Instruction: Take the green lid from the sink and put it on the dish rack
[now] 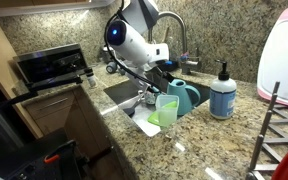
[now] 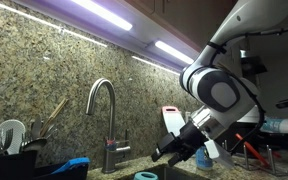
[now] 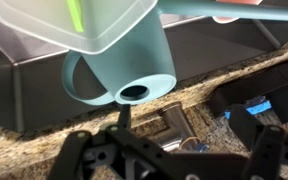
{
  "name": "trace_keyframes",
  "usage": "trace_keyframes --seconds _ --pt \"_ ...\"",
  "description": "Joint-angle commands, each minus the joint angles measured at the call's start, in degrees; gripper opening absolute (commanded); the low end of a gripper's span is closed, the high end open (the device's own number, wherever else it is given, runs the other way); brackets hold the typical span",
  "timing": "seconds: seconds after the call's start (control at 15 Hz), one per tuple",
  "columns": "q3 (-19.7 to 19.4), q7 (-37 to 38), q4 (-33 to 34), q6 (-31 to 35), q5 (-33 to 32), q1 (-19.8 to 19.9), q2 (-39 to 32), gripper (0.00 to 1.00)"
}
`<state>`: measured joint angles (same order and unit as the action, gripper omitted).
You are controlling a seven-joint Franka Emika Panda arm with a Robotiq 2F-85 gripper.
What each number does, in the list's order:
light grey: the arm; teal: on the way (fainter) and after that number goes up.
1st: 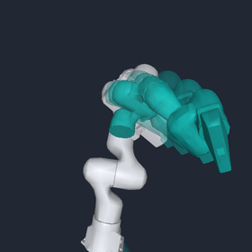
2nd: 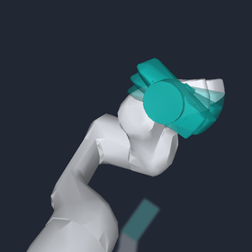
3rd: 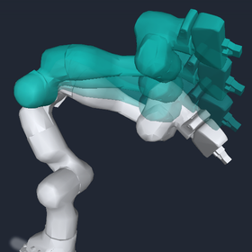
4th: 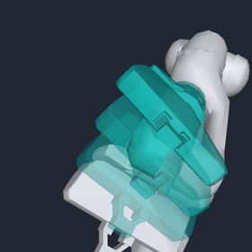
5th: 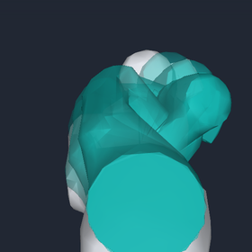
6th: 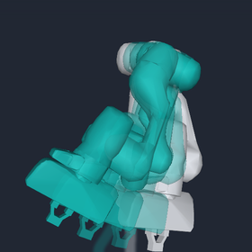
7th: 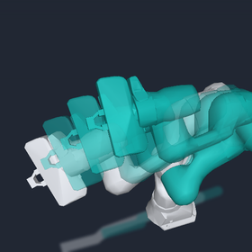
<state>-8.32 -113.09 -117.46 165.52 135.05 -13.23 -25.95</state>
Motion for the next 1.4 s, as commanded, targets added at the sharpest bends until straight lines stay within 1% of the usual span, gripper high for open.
trace_keyframes --seconds 0.0,0.13,0.2,0.33,1.33 --pt "-2.4 -2.0 2.8 0.7 3.5 -0.4 -2.2 1.00" --pt "-2.9 -0.6 3.3 1.7 3.5 -0.3 -3.5 1.00" --pt "-3.6 -1.2 3.6 1.8 4.2 -0.6 -4.1 1.00" --pt "-3.0 1.0 3.7 3.3 2.8 -0.2 -5.4 1.00" --pt "-3.7 1.2 7.0 6.9 5.3 -1.4 -11.5 1.00"
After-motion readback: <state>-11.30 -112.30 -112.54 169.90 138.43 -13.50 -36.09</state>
